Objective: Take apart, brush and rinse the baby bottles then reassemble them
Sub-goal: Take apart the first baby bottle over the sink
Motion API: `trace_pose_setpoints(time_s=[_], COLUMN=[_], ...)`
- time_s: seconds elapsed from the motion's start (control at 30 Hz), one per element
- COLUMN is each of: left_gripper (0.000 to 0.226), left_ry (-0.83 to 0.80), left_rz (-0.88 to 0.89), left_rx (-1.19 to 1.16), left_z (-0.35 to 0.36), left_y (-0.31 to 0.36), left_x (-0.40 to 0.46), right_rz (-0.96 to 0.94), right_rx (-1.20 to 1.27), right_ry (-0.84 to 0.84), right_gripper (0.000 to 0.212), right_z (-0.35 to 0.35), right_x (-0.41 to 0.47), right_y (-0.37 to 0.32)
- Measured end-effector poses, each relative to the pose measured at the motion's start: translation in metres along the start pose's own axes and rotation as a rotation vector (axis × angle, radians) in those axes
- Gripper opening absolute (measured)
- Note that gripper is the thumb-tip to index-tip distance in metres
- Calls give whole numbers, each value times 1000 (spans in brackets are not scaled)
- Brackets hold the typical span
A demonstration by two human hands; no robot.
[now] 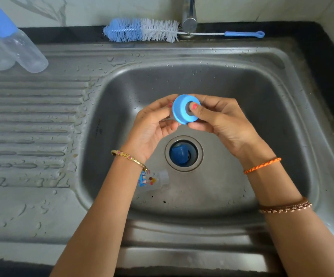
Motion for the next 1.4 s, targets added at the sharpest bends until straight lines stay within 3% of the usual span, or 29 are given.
trace_pose_setpoints(time_s=[0.2, 0.3, 0.37, 0.5, 0.6, 0.7, 0.93, 1.0, 1.13, 1.3, 1.4], left_gripper=[36, 35, 31, 29, 29, 37, 33, 35, 38, 60, 63], left_ry=[140, 254, 334, 400, 392, 421, 445, 439, 457, 477, 463], left_rz=[-6, 56, 104, 153, 108, -59, -253, -284, -276, -275, -280], left_rx=[153, 294, 465, 965, 1251, 1426, 1549, 1576, 1569, 1532, 1533], left_z=[-19, -30, -34, -40, -46, -63, -83, -85, -85, -89, -89], left_y=[0, 3, 3, -3, -23, -52, -79, -85, -87, -90, -90], left_x=[4, 6, 9, 22, 36, 44, 46, 44, 44, 42, 42], right_rz=[72, 54, 70, 236, 355, 434, 403, 397, 350, 264, 203], right_rx=[-139, -668, -1078, -1370, -1395, -1363, -1407, -1412, -1425, -1405, -1393], right_ry=[51, 55, -63, -368, -592, -693, -853, -887, -811, -685, -683], right_gripper=[17, 26, 27, 27, 24, 27, 43, 39, 29, 39, 44], right_z=[-16, -34, -32, -14, -1, 5, 21, 22, 14, 10, 16], right_x=[4, 11, 15, 1, -16, -24, -29, -29, -20, -12, -15], right_y=[9, 20, 32, 82, 120, 140, 157, 159, 146, 120, 113])
Point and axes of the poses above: each hand's wrist, its own x-axis towards the middle knuckle, its own z-axis out of the palm, y = z × x, the point moved 9 cm from there along x, towards the middle knuckle, and after that the axes turned 11 degrees about -z, right-handed, at the moved point
